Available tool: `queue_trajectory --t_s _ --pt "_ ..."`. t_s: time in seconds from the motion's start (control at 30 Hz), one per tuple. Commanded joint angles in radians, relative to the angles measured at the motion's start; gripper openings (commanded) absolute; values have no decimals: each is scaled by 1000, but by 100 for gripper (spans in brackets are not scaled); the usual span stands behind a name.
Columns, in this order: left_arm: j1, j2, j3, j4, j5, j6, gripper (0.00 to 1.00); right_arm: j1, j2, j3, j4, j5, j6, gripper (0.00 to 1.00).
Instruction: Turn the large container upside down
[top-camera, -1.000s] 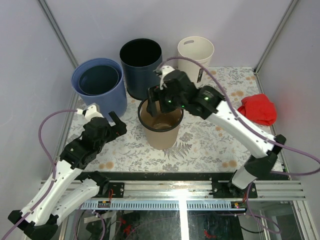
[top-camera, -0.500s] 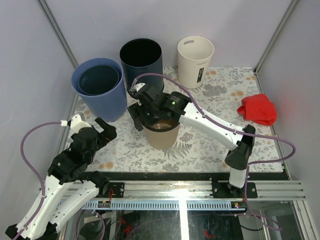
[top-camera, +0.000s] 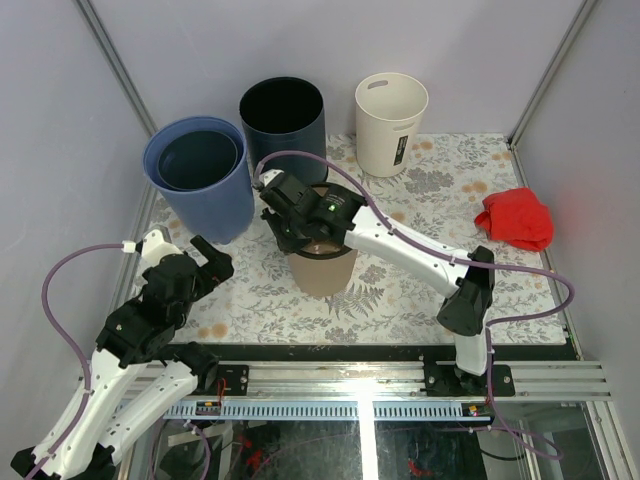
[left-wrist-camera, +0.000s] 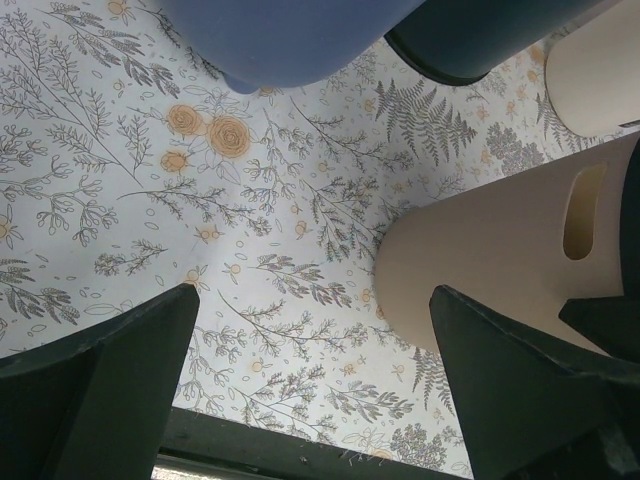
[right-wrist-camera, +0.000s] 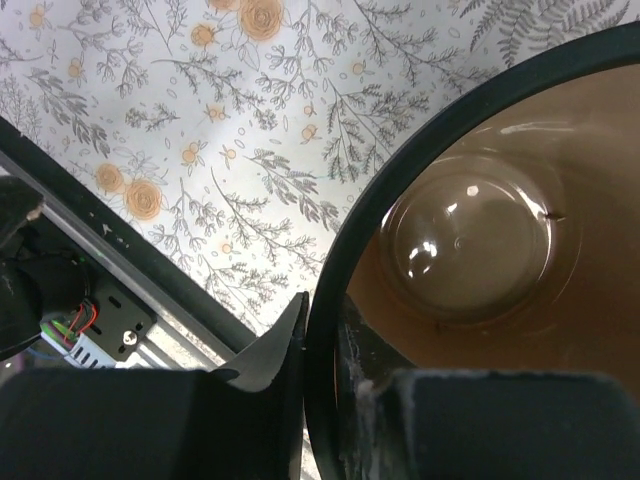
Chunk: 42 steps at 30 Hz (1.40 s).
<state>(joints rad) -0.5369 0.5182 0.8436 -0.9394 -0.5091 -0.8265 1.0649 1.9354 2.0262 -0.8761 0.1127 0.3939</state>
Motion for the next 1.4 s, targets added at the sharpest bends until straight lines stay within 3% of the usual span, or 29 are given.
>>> queue_trajectory --t_s 0.0,0.03,0.2,0.4,0.53,0.7,0.97,1.1,1.37 --pt "0 7 3 1 -16 -13 100 7 -31 26 68 1 -19 4" --pt "-1 9 4 0 -16 -12 100 7 -43 21 85 -1 -26 0" --pt "0 21 11 1 -14 -9 100 -3 -161 -58 229 -84 -78 0" --pt "0 51 29 5 -5 -5 100 -92 -313 -240 427 -319 -36 0" --pt "0 59 36 9 0 -5 100 -207 -438 -508 726 -522 105 0" --pt "0 66 45 13 7 -5 100 -324 -529 -787 1039 -670 282 0" --pt "0 74 64 8 14 6 100 -443 -538 -1023 1428 -817 548 0" --pt "0 69 65 7 18 6 100 -462 -541 -1043 1423 -813 548 2" --pt "0 73 49 7 31 7 100 -494 -556 -1042 1135 -657 365 33"
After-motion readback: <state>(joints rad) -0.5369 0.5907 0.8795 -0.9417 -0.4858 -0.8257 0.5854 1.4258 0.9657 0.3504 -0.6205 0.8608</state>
